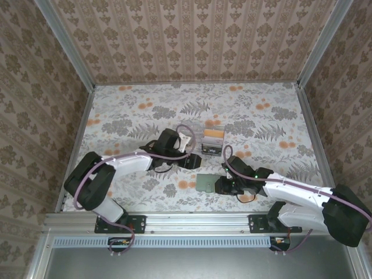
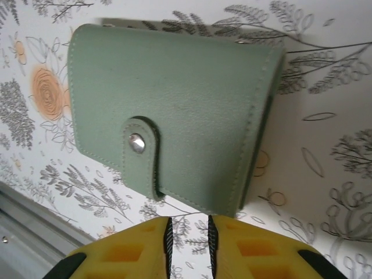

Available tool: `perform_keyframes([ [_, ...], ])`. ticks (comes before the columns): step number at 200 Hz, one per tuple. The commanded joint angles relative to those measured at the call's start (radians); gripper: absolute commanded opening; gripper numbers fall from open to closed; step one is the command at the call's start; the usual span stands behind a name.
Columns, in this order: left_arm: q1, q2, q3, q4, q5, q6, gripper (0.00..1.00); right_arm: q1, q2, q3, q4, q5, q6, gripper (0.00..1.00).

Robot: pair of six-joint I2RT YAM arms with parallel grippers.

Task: Put the credit cards into the card holder
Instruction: Rotate the card holder at the bottom-center of the table.

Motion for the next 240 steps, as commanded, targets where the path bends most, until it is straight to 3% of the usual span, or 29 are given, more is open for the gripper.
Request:
perform_keyframes([
  [1,-0.041,0.063,0.06,-0.061,0.067,0.07,0.75,0.013,0.057,0.002,0.054,-0.046,0.029,0.27],
  [40,-0.08,0.162,0.088,-0.034,0.095,0.048,0.72,0.009,0.15,0.035,0.013,0.088,0.018,0.28],
  [96,-0.093,0.145,0.033,-0.027,0.089,0.016,0.68,-0.065,0.153,0.017,0.081,0.172,0.02,0.28],
  [144,-0.103,0.115,-0.04,0.057,0.092,-0.068,0.55,-0.154,0.158,0.051,0.078,0.121,-0.037,0.3],
  [180,-0.141,0.128,-0.051,0.12,0.084,-0.143,0.51,-0.158,0.193,0.067,0.127,0.069,-0.038,0.31],
  [240,-0.161,0.087,-0.084,0.147,-0.013,-0.279,0.42,-0.177,0.23,0.113,0.103,0.089,-0.081,0.32],
])
